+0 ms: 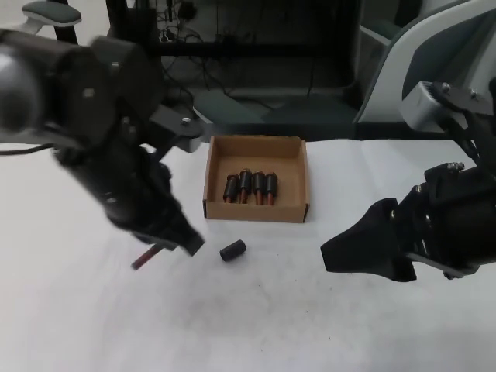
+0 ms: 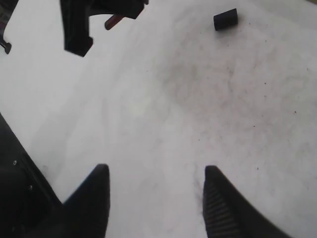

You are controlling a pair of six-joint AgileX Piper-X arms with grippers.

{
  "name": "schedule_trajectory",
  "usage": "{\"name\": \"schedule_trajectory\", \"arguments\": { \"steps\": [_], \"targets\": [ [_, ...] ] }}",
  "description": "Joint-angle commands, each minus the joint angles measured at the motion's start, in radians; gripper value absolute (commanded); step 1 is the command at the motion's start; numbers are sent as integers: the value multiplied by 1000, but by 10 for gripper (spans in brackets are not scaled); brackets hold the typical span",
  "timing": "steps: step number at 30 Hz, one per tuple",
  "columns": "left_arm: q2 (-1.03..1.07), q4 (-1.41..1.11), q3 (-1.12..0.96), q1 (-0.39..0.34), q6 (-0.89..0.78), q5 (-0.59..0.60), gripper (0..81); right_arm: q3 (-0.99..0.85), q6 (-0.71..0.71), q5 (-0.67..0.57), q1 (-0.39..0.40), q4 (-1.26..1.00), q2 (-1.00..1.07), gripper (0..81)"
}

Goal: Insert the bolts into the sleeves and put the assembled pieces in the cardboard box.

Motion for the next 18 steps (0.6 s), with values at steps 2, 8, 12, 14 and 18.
{"name": "schedule_trajectory", "arguments": {
  "steps": [2, 8, 12, 14, 18],
  "targets": [
    [-148, -4, 102, 2, -24, -14, 17, -3, 43, -7, 1, -4, -10, 568],
    [-411, -33, 230, 2, -100, 17, 17, 7, 103, -8, 1, -6, 28, 568],
    [-576, -31, 254, 2, -119, 21, 17, 13, 199, -8, 1, -26, 86, 568],
    [-650, -36, 254, 2, -119, 41, 17, 13, 287, -8, 1, -78, 128, 568],
    [-790, -32, 254, 2, -136, 40, 17, 13, 510, -8, 3, -264, 237, 568]
  ]
}}
